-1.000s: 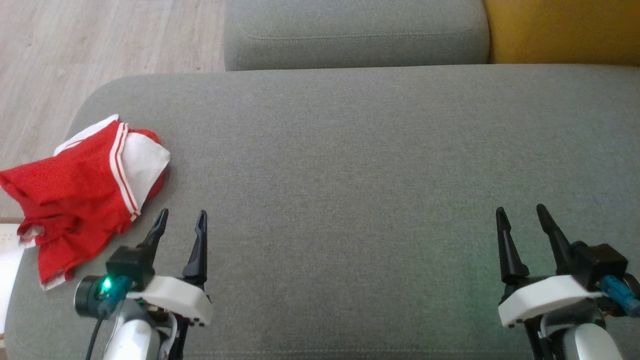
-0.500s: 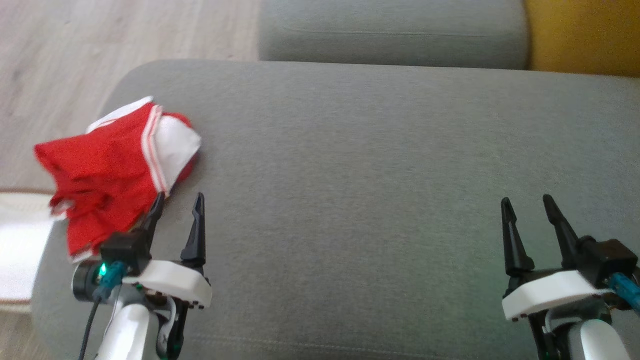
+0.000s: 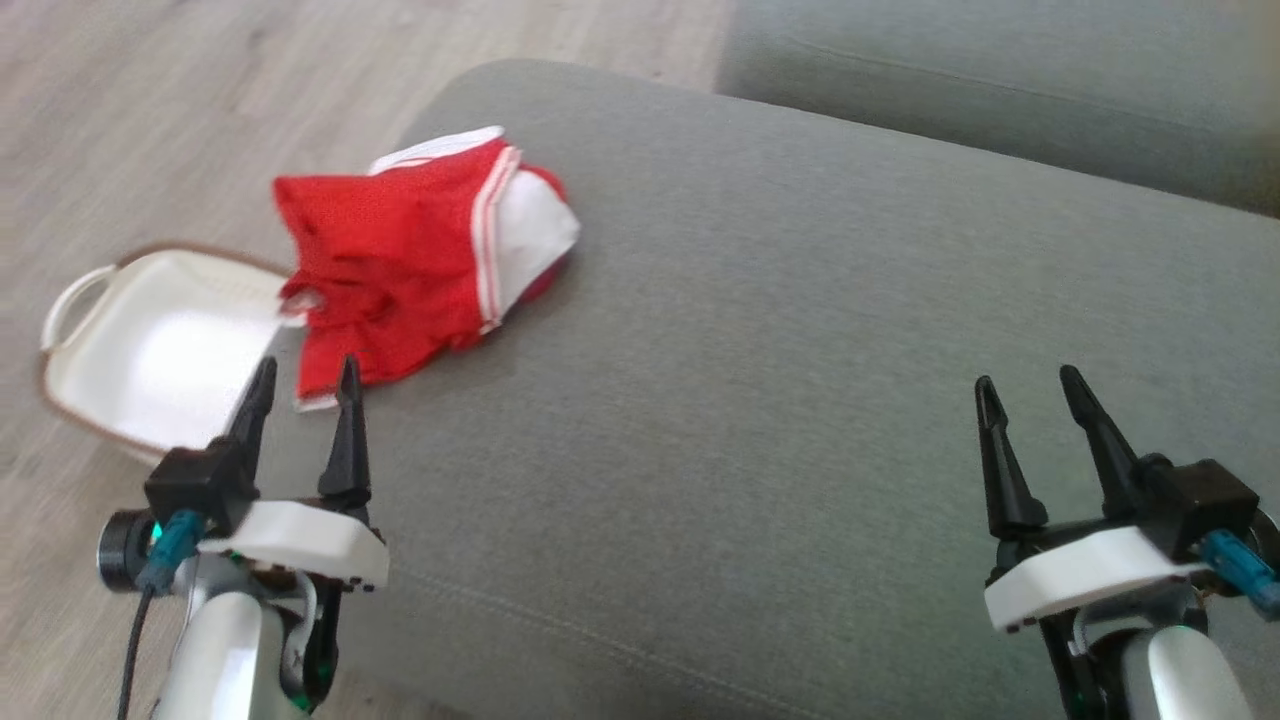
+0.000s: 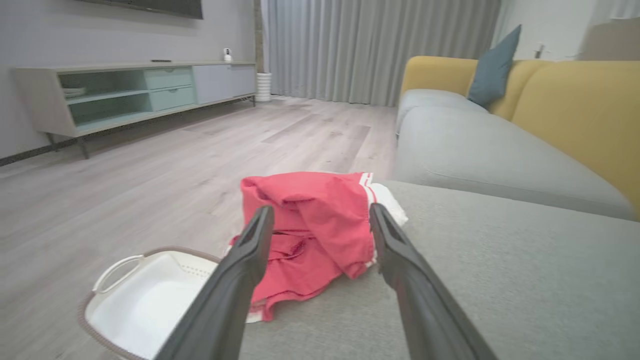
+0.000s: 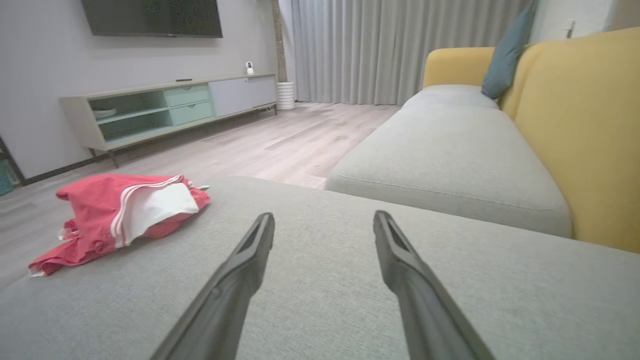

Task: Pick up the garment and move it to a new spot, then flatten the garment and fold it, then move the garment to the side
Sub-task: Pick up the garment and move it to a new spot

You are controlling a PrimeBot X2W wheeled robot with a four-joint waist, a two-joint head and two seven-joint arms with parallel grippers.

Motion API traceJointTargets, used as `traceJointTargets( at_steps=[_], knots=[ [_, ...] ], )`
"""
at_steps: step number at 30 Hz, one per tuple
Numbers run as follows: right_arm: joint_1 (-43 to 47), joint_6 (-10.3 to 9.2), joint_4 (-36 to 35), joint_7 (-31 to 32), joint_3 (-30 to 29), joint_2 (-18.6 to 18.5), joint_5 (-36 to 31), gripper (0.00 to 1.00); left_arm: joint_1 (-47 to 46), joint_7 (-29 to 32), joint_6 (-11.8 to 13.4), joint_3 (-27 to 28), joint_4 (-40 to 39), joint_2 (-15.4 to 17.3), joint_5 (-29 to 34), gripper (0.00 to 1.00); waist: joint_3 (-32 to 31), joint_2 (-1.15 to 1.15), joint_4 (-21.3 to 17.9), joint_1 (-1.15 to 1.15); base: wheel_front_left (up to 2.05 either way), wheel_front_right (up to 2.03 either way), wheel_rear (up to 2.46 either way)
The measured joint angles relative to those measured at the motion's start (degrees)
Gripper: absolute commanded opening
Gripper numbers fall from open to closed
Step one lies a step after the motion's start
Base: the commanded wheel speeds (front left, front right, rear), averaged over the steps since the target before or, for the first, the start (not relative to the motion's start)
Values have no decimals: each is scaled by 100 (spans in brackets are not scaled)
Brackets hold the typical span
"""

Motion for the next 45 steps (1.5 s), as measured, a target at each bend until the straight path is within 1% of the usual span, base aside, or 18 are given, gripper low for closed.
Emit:
traceJointTargets(
  at_steps=[2,7,13,15,17,19,23,27,30,34,39,40,41,45],
  knots=[
    [-4,0,-5,4,23,0,0,100,2,0,-1,25,-12,-1,0,100,16,0,144,0,0,0,0],
    [-32,0,-60,53,34,0,-25,100,7,0,-7,69,-71,-10,15,100,85,0,333,0,0,0,0],
    [-83,0,-137,112,46,0,-60,100,5,0,-9,176,-134,-40,51,100,227,0,331,0,0,0,0],
    [-161,0,-209,181,42,0,-90,100,-10,0,-74,177,-132,-53,52,100,326,0,310,0,0,0,0],
    [-240,0,-305,277,35,0,-186,100,-86,0,-109,169,-49,-70,71,100,467,0,293,0,0,0,0],
    [-333,0,-433,376,33,-15,-324,100,-359,0,-152,166,171,-104,66,100,656,0,279,0,0,0,0],
    [-637,0,-689,613,30,-135,-438,100,-1298,-1,-252,186,899,-185,-105,100,1111,0,242,1,0,0,0],
    [-910,0,-934,827,15,-320,-526,100,-2309,16,-412,185,1945,-192,-336,100,1607,0,194,2,0,0,0],
    [-1034,0,-1078,955,18,-409,-530,100,-2952,165,-483,183,2706,-175,-503,100,1953,0,153,2,0,0,0],
    [-1121,0,-1182,1063,35,-516,-530,100,-3648,432,-554,186,3619,-71,-687,100,2312,0,92,2,0,0,0],
    [-1185,0,-1262,1109,48,-532,-530,100,-4210,790,-560,187,4422,43,-826,100,2571,0,-10,1,0,0,0],
    [-1185,0,-1262,1109,47,-533,-530,100,-4279,784,-561,186,4499,55,-851,43,2594,0,-32,2,0,0,0],
    [-1185,0,-1262,1110,47,-533,-530,100,-4333,720,-561,185,4537,75,-881,0,2610,0,-51,1,0,0,0],
    [-1195,0,-1257,1106,27,-525,-530,100,-4503,263,-563,170,4588,204,-879,0,2582,0,-94,1,0,0,0]
  ],
)
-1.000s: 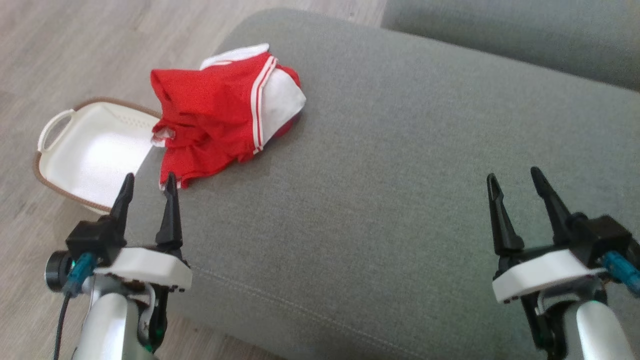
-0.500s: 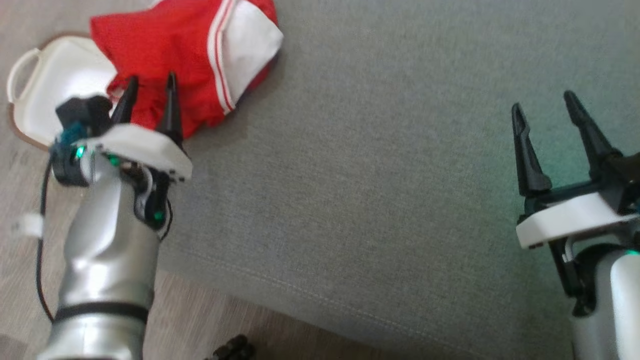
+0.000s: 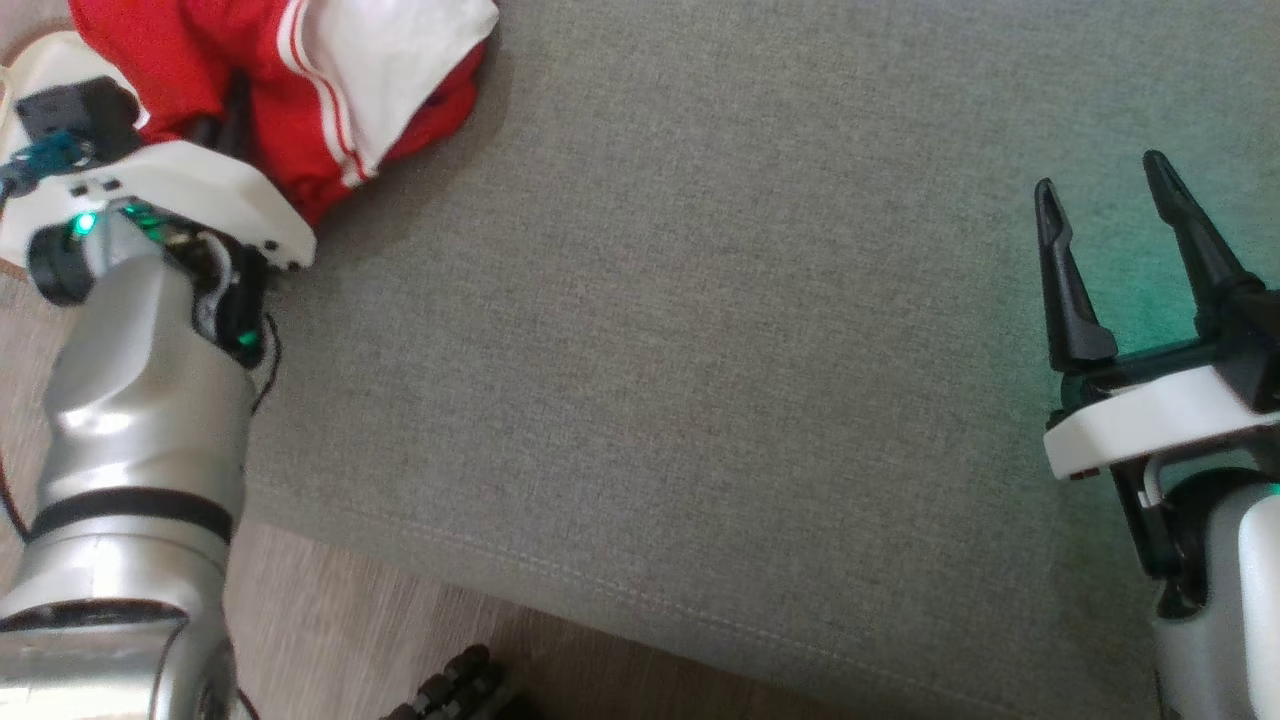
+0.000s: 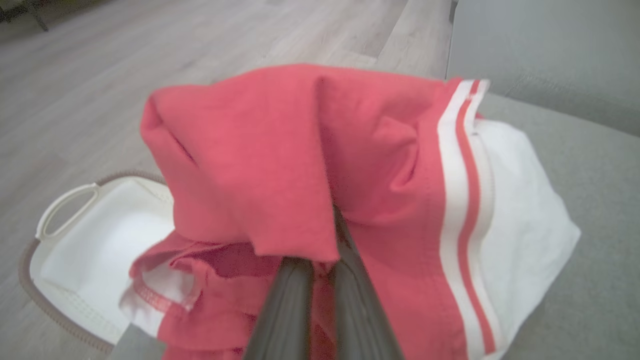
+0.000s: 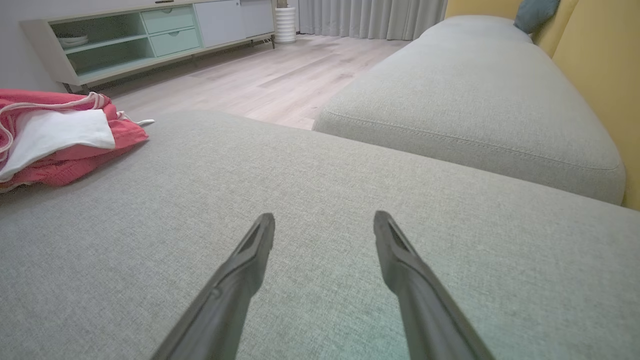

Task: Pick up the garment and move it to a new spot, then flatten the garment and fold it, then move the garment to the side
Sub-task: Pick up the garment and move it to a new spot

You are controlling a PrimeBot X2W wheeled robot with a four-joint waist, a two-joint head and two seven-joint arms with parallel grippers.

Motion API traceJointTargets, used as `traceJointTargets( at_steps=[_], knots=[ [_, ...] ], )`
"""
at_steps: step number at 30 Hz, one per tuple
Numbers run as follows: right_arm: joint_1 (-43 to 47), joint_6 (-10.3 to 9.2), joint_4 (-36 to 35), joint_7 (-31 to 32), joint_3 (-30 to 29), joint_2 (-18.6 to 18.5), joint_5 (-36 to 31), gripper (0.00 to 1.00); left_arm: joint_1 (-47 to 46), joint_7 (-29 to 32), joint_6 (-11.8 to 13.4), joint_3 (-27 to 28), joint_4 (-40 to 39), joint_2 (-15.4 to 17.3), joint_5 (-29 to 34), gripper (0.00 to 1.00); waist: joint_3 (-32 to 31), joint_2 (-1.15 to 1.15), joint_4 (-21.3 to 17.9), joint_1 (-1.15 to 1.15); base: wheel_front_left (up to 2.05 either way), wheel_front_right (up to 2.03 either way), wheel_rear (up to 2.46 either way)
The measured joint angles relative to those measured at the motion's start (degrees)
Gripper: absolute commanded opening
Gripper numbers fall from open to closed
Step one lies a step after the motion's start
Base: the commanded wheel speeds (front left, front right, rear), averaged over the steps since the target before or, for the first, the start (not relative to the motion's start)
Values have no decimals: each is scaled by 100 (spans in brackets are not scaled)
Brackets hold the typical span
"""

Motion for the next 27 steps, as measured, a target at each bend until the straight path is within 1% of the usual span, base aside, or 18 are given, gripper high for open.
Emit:
traceJointTargets(
  at_steps=[3,7,13,17,22,27],
  knots=[
    [-1,0,30,-36,-48,29,0,100,-17,-205,44,-4,-190,105,29,0,-103,0,-7,0,0,0,0],
    [2,1,118,-135,-110,93,1,100,-1,-257,152,5,-639,189,127,0,-262,0,-10,-1,0,0,0],
    [51,1,269,-337,-142,221,65,100,502,-263,421,66,-2438,339,439,0,-711,0,-51,-1,0,0,0],
    [92,0,365,-485,-162,339,156,100,1135,-263,457,24,-3374,361,583,0,-1050,0,-153,-1,0,0,0],
    [406,1,446,-604,-178,410,275,100,2059,-189,547,-175,-4481,328,643,0,-1414,0,-459,-1,0,0,0],
    [533,0,426,-657,-185,475,372,100,2853,214,535,-697,-5338,70,694,0,-1585,0,-933,-1,0,0,0]
  ],
)
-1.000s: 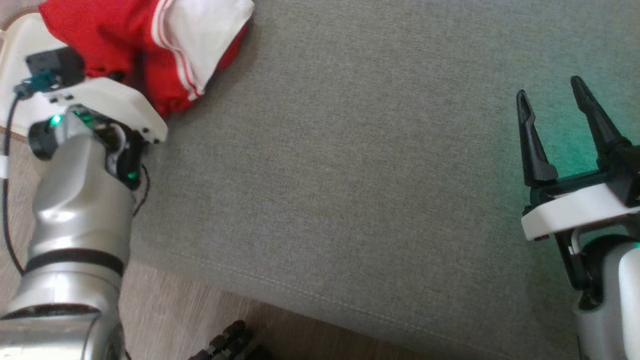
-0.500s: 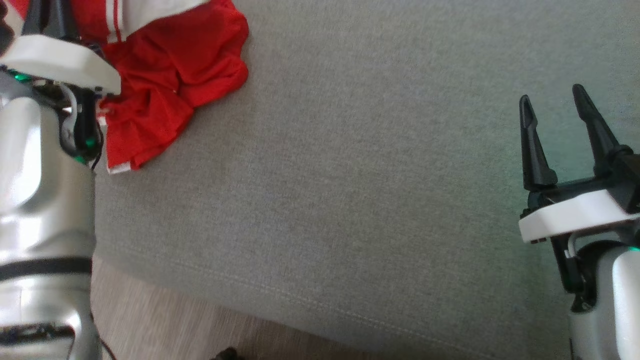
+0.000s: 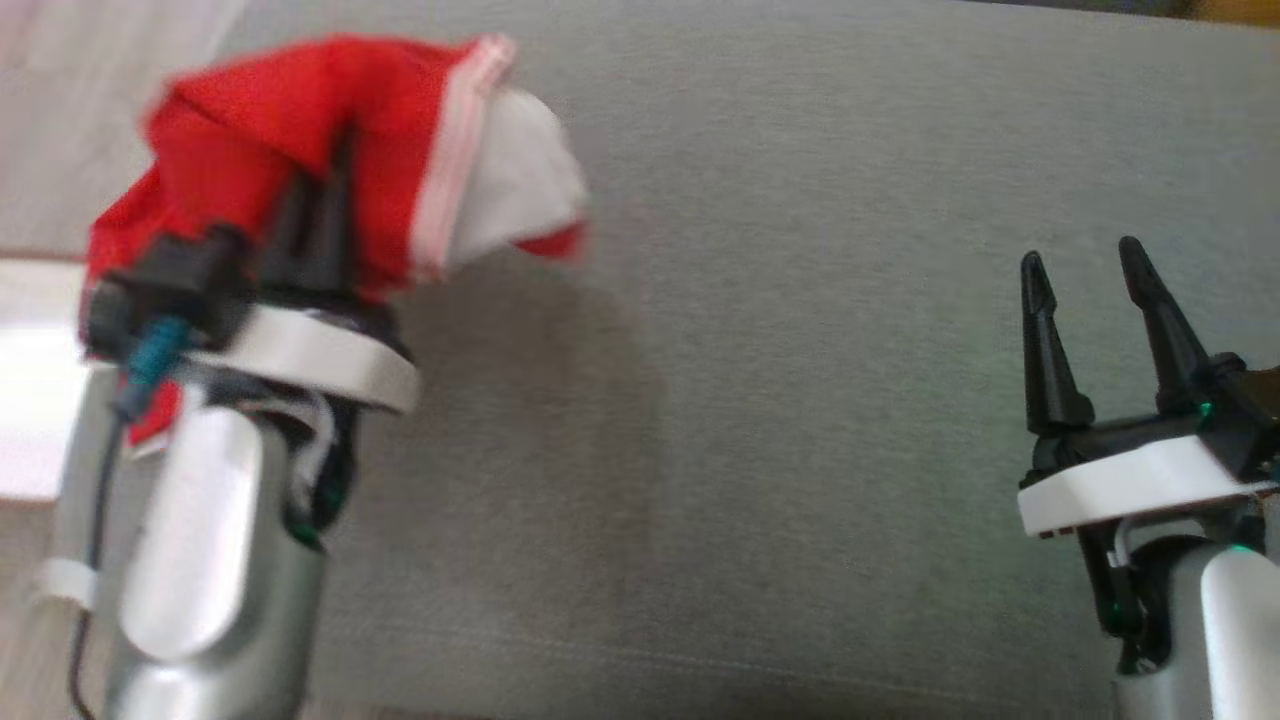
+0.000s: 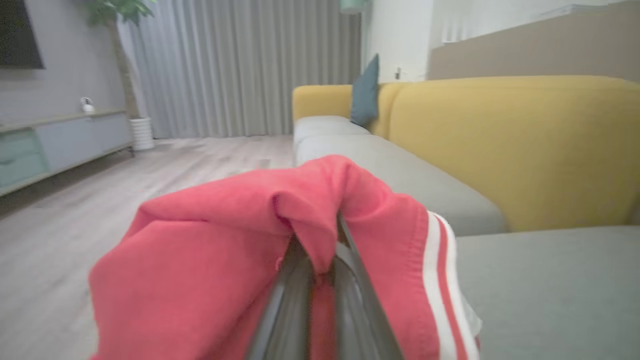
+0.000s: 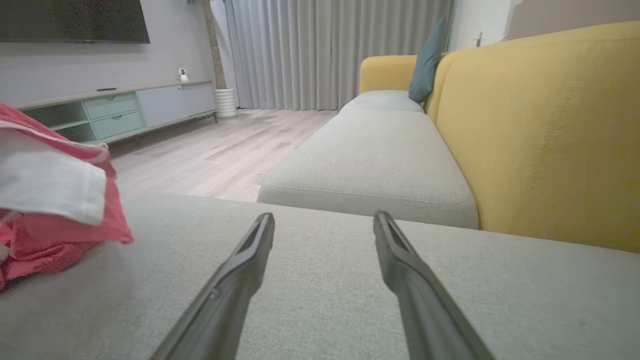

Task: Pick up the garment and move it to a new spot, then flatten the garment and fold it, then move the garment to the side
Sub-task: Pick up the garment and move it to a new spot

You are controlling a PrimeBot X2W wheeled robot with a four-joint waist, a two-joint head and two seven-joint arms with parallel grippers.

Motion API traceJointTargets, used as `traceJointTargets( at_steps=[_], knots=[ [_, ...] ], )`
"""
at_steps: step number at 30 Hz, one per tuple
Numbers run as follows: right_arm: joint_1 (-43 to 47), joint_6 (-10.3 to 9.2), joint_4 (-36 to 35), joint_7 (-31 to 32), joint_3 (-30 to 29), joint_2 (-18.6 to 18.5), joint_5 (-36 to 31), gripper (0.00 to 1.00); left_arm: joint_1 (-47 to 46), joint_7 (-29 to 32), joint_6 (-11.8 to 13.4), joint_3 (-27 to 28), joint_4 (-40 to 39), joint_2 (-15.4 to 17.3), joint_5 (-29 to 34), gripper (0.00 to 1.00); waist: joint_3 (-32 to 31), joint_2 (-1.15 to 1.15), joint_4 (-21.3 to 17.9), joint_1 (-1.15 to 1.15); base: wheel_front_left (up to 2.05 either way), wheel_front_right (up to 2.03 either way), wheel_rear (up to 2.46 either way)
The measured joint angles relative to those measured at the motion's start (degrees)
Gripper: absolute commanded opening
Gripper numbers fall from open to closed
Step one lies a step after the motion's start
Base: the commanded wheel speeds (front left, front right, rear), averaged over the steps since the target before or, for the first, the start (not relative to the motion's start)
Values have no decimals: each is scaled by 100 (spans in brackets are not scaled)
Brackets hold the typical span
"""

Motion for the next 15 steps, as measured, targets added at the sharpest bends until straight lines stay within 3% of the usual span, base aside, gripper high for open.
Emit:
traceJointTargets(
  at_steps=[9,15],
  knots=[
    [-16,0,-47,-164,160,29,344,100,192,334,-256,-999,-133,-361,-8,0,57,0,-1145,0,0,0,0],
    [-27,0,42,-376,260,31,586,100,-234,482,-427,-1713,567,-494,-8,0,322,0,-1965,0,0,0,0]
  ],
)
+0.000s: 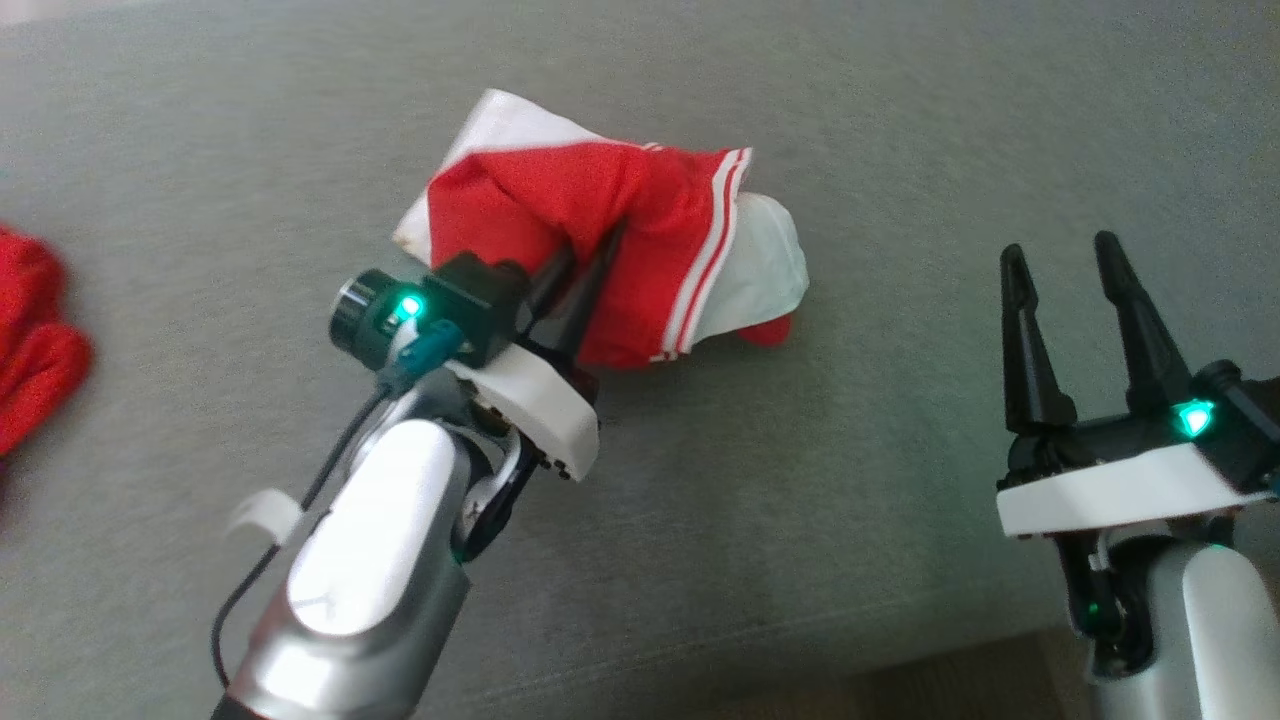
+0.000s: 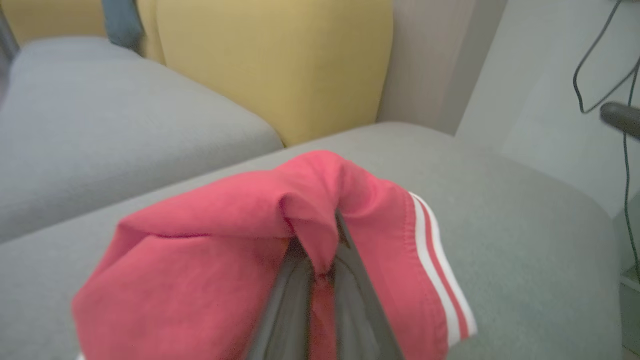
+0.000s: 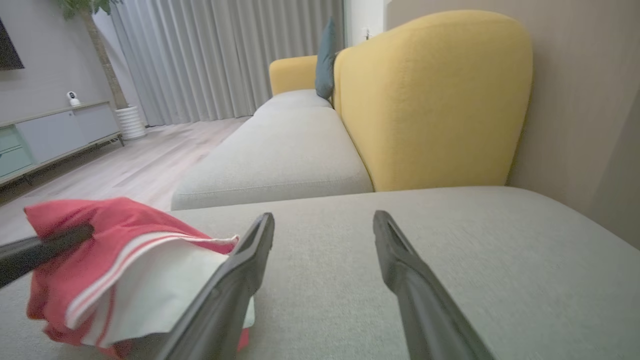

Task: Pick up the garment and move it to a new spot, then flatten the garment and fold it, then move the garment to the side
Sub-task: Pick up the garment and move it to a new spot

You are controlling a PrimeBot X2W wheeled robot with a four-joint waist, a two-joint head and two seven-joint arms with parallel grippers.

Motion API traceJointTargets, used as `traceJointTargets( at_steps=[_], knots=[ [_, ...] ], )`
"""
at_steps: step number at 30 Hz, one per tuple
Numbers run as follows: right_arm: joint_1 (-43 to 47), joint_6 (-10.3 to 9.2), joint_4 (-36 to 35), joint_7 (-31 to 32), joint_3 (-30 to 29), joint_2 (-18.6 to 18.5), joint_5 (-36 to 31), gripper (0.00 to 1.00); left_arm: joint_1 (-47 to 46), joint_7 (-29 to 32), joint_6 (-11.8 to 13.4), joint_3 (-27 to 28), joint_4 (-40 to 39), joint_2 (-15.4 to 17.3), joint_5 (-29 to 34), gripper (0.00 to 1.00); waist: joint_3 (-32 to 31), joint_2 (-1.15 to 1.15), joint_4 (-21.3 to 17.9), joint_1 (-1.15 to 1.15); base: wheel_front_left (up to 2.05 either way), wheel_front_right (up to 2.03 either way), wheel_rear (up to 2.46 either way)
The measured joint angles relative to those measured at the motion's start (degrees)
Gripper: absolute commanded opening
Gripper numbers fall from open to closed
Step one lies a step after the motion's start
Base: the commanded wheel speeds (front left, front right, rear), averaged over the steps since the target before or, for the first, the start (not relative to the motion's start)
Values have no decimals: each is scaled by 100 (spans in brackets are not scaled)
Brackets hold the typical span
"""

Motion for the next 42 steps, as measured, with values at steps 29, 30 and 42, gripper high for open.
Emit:
traceJointTargets(
  at_steps=[29,30,42],
  knots=[
    [-169,1,359,5,-74,9,-209,100,744,-910,768,205,-16,227,-283,100,-136,0,699,0,0,0,0],
    [-124,0,358,30,-93,9,-234,100,790,-924,824,286,-53,278,-294,100,-189,0,764,0,0,0,0],
    [337,0,383,179,-289,11,-348,100,1582,-959,1010,933,-446,682,-411,100,-695,0,1141,0,0,0,0]
  ],
)
